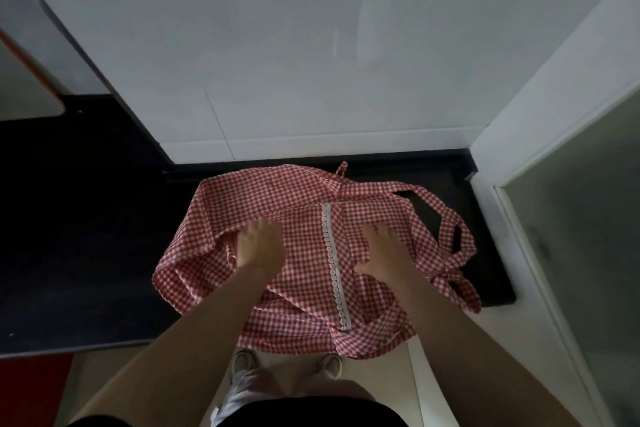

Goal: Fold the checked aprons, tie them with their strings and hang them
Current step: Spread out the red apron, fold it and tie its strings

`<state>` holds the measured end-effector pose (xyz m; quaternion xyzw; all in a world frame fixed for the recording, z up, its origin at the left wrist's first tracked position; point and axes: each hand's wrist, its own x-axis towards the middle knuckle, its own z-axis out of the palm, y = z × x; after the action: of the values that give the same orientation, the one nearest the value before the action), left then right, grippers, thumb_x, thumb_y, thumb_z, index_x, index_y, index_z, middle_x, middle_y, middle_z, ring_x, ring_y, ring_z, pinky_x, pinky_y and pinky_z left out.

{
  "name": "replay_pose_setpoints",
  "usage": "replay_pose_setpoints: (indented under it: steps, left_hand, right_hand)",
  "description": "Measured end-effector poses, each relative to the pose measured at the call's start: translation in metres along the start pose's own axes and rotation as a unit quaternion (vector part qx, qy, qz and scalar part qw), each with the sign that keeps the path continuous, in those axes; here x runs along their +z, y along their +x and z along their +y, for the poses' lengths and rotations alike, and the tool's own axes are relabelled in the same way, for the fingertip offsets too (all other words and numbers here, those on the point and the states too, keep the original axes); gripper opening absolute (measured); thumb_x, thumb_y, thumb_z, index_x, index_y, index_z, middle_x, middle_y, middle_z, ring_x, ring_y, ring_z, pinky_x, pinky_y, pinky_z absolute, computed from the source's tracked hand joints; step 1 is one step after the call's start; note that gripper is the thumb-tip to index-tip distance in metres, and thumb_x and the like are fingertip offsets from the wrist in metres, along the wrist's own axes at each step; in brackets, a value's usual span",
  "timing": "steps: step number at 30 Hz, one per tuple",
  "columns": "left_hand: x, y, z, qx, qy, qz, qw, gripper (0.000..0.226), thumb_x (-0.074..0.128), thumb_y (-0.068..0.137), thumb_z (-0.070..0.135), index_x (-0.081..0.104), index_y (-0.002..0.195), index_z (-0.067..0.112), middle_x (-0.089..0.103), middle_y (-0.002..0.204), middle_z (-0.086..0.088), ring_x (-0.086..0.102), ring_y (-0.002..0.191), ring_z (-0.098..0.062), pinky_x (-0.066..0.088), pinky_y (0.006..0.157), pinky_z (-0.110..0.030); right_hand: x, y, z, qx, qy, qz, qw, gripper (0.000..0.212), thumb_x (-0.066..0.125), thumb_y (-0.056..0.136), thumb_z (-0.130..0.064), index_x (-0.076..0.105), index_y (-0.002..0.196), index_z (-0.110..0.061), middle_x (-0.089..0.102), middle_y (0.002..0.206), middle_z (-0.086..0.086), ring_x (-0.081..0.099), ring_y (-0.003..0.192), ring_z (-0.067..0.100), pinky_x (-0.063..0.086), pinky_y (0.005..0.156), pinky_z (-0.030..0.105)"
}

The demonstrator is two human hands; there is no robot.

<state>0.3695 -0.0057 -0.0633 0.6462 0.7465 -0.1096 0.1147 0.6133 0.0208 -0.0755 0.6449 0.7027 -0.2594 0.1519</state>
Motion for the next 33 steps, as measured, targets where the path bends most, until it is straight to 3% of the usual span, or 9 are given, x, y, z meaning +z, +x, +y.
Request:
replay_pose_setpoints:
  steps: [2,4,6,12,19,22,26,30,33]
  left_hand:
    - [0.01,-0.008,0.023,0.083,-0.057,-0.08,0.992,0.068,0.055,0.092,0.044,0.025,0.151,0.026,0.023,0.157,-0.01,0.025,0.143,-0.034,0.034,0.111,-0.05]
    - [0.022,-0.014,0.033,0.094,-0.049,-0.162,0.981,0.09,0.06,0.087,0.057,0.006,0.155,0.033,-0.006,0.164,-0.005,-0.004,0.15,-0.037,0.019,0.117,-0.057]
    - [0.033,-0.016,0.029,0.091,-0.062,-0.158,0.981,0.091,0.063,0.085,0.059,0.009,0.155,0.036,-0.009,0.164,-0.001,-0.011,0.15,-0.034,0.012,0.119,-0.059]
    - [0.041,-0.02,0.021,0.083,-0.128,-0.098,0.983,0.059,0.065,0.088,0.044,0.043,0.143,0.039,0.017,0.162,0.004,0.003,0.151,-0.025,0.015,0.119,-0.057]
    - [0.047,-0.028,0.026,0.07,-0.139,-0.041,0.987,0.031,0.054,0.097,0.035,0.064,0.126,0.036,0.04,0.152,0.007,0.02,0.148,-0.024,0.023,0.118,-0.048]
    - [0.037,-0.027,0.03,0.081,-0.094,0.006,0.992,0.023,0.053,0.097,0.031,0.074,0.106,0.028,0.061,0.121,0.007,0.047,0.122,-0.018,0.043,0.103,-0.038]
    - [-0.004,-0.015,0.033,0.053,-0.056,0.0,0.997,0.017,0.052,0.097,0.019,0.066,0.091,0.011,0.056,0.095,-0.004,0.06,0.079,-0.014,0.059,0.074,-0.031]
    - [-0.073,0.003,0.036,0.064,0.009,0.027,0.998,0.018,0.048,0.096,0.008,0.066,0.095,0.006,0.061,0.085,-0.006,0.064,0.077,-0.02,0.053,0.062,-0.029]
    - [-0.124,0.01,0.032,0.048,-0.072,0.058,0.995,0.024,0.042,0.095,0.006,0.066,0.092,0.005,0.058,0.082,-0.004,0.063,0.081,-0.023,0.044,0.06,-0.03]
  right_hand:
    - [0.001,-0.004,-0.001,-0.021,-0.032,-0.005,0.999,0.096,0.073,0.081,-0.05,0.015,0.154,-0.026,0.014,0.161,0.011,0.018,0.147,0.036,0.025,0.117,0.051]
    - [0.0,-0.006,0.0,-0.026,-0.053,0.005,0.998,0.088,0.074,0.08,-0.049,0.024,0.149,-0.025,0.023,0.156,0.009,0.025,0.143,0.035,0.025,0.114,0.052]
    - [-0.002,-0.009,0.001,-0.029,-0.067,0.017,0.997,0.081,0.075,0.079,-0.047,0.032,0.144,-0.025,0.03,0.152,0.007,0.028,0.141,0.032,0.024,0.113,0.055]
    - [0.007,-0.017,-0.019,-0.131,-0.059,0.064,0.988,0.039,0.06,0.091,-0.026,0.05,0.128,-0.017,0.049,0.134,0.002,0.043,0.129,0.024,0.034,0.11,0.046]
    - [-0.001,-0.021,-0.021,-0.127,-0.088,0.046,0.987,0.024,0.046,0.099,-0.024,0.059,0.117,-0.016,0.061,0.12,0.002,0.053,0.115,0.021,0.038,0.105,0.038]
    - [-0.009,-0.024,-0.023,-0.117,-0.107,0.049,0.986,0.026,0.044,0.101,-0.027,0.064,0.112,-0.015,0.063,0.115,0.002,0.055,0.112,0.021,0.04,0.102,0.034]
    - [-0.033,-0.027,-0.027,-0.078,-0.071,0.071,0.992,0.027,0.043,0.103,-0.024,0.065,0.108,-0.01,0.063,0.114,0.005,0.057,0.108,0.023,0.044,0.099,0.034]
    - [-0.084,-0.024,-0.042,-0.054,-0.056,0.12,0.99,0.033,0.041,0.103,-0.024,0.062,0.124,-0.012,0.061,0.128,0.01,0.057,0.117,0.027,0.044,0.101,0.039]
    - [-0.129,-0.027,-0.052,-0.062,-0.006,0.164,0.984,0.031,0.044,0.099,-0.021,0.071,0.111,-0.009,0.068,0.113,0.012,0.063,0.105,0.031,0.048,0.087,0.035]
